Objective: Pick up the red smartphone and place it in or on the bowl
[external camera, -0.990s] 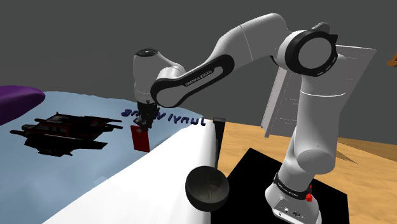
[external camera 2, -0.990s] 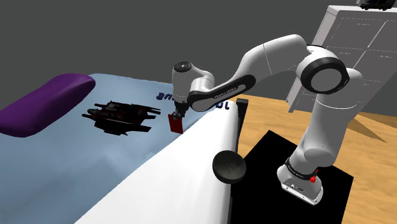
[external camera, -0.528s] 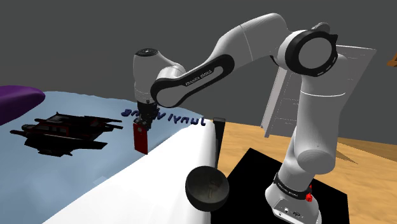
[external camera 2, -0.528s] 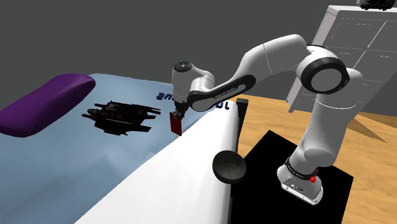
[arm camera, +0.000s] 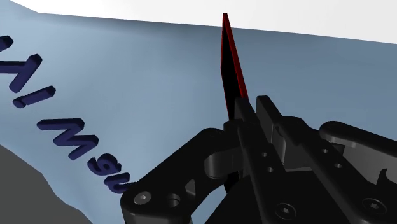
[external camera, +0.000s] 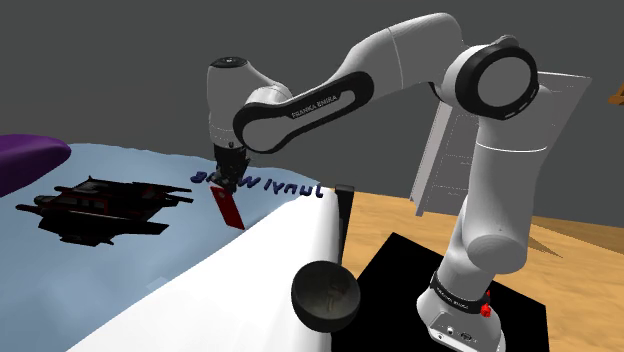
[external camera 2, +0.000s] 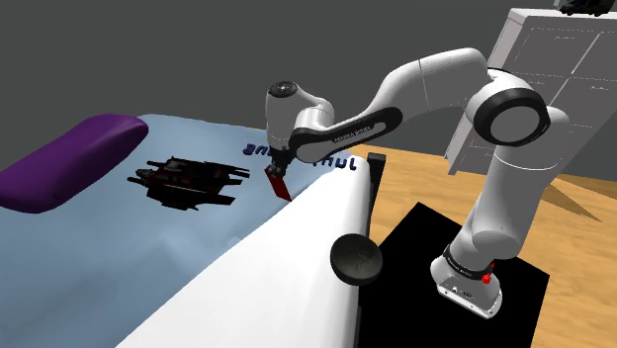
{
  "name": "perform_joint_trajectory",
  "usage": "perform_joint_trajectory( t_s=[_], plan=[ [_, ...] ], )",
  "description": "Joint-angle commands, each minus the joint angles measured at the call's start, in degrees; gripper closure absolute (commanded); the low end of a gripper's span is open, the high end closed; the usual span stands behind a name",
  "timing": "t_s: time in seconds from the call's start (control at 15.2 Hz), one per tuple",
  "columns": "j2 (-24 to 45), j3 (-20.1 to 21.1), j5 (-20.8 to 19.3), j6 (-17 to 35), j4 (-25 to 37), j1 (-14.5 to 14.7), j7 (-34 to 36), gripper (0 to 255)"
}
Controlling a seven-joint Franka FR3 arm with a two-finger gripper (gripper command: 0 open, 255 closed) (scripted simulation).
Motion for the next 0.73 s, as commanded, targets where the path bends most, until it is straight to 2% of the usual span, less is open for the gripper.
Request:
perform_joint_trajectory(
  t_s=[0.0, 0.66],
  plan=[
    [-0.53, 0.09, 0.44, -1.37, 0.91, -0.05, -0.49, 255],
    [-2.04, 0.42, 1.94, -8.36, 6.68, -0.03, -2.41, 255]
  ],
)
